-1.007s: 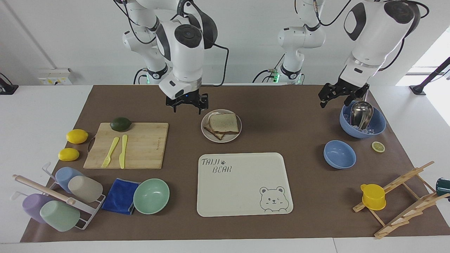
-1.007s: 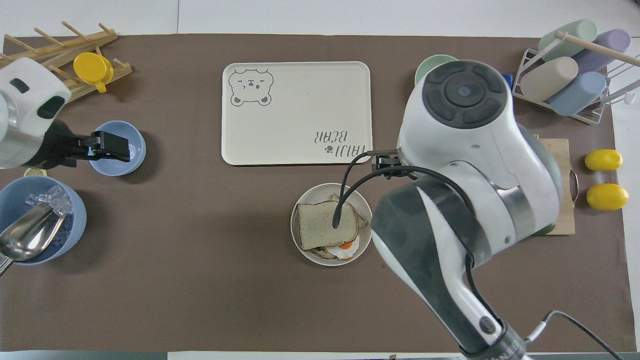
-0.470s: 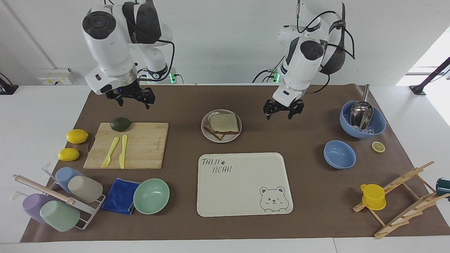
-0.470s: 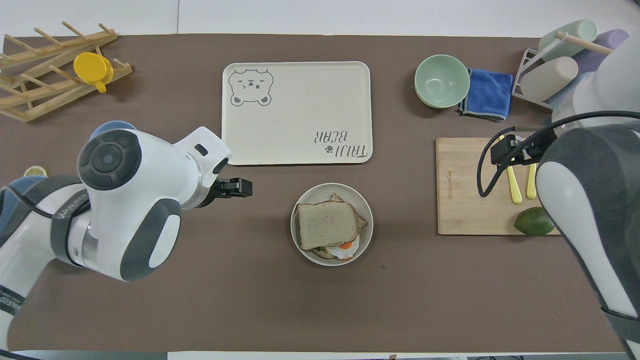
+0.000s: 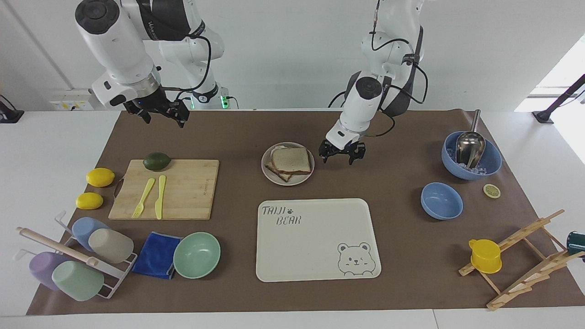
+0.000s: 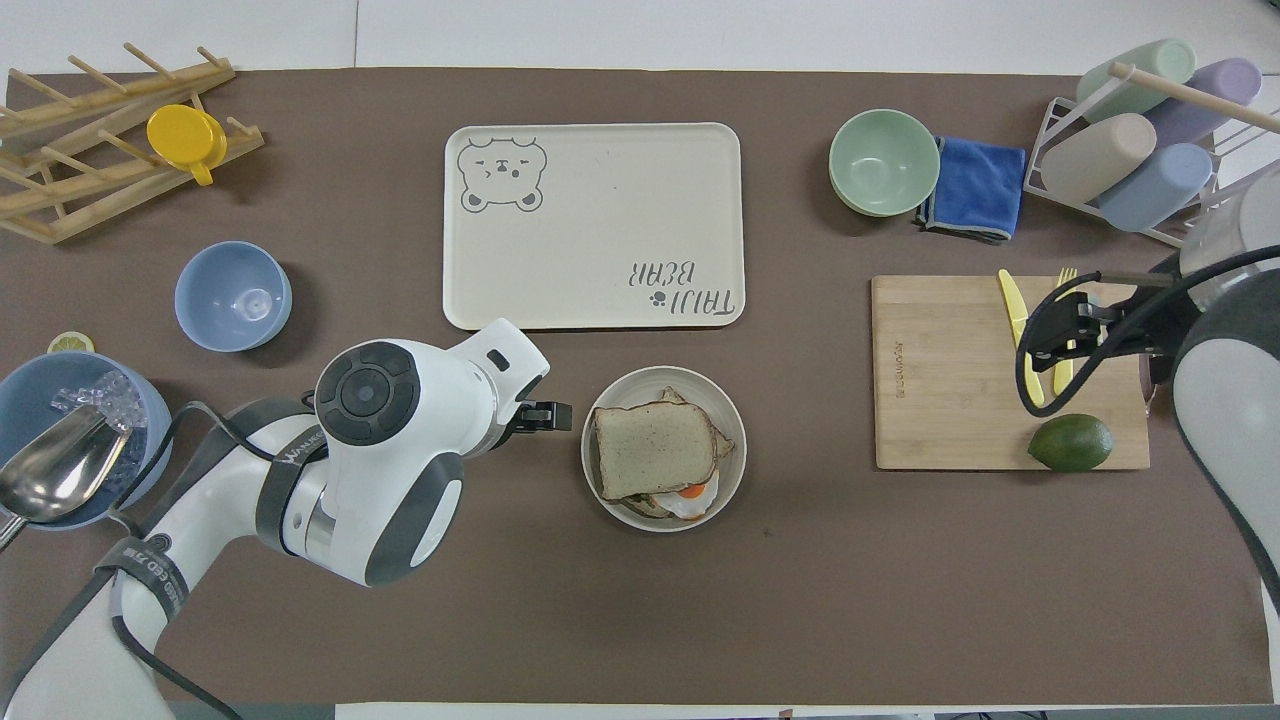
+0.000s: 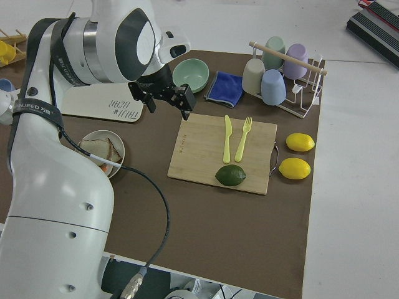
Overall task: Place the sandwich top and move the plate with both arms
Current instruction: 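Move the left gripper to the plate rim while the right gripper retracts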
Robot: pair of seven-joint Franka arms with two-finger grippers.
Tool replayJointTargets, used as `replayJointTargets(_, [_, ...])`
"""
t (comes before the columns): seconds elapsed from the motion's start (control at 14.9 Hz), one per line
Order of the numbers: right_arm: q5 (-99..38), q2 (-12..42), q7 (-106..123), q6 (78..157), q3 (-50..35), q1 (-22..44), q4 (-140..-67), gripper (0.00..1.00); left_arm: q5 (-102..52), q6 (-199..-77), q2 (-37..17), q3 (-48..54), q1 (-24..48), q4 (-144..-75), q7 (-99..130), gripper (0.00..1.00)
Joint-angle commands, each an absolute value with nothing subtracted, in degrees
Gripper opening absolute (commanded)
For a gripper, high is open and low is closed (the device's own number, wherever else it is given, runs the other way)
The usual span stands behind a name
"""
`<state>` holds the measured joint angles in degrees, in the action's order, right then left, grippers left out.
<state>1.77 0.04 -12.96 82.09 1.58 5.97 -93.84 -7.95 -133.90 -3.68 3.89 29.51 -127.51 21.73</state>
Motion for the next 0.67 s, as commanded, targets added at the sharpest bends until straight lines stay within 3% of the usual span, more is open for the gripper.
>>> replayJointTargets(0.0, [0.3, -1.5, -12.2, 82.6, 1.1, 3.8, -96.3, 1.00, -9.2, -138.5, -5.8, 3.0, 31.7, -128.7, 22.1, 1.00])
replayJointTargets(0.6, [0.4, -0.6, -11.6, 85.8, 1.4, 2.5, -95.8, 1.00, -11.0, -139.5, -7.6, 3.1, 33.4, -128.4, 21.9, 0.93])
